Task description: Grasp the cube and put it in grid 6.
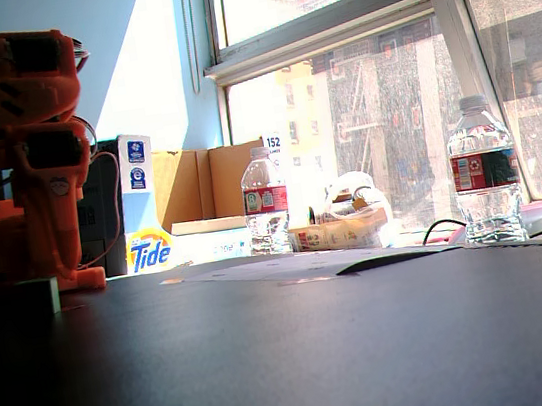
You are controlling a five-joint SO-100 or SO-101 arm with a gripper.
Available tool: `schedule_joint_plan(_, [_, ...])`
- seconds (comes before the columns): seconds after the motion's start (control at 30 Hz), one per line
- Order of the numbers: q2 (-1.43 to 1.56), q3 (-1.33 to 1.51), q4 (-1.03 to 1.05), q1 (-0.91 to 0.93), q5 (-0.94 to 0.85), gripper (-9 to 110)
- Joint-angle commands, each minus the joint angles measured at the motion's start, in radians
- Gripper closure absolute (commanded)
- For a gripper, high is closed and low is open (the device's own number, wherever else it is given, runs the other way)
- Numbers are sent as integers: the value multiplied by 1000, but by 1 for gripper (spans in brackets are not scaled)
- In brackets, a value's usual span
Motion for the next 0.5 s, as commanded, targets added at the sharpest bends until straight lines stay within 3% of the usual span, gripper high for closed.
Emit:
schedule_joint_plan(0.0, [-31,-77,15,31,-9,82])
schedule_joint_plan(0.47, [-112,-140,26,124,-8,74])
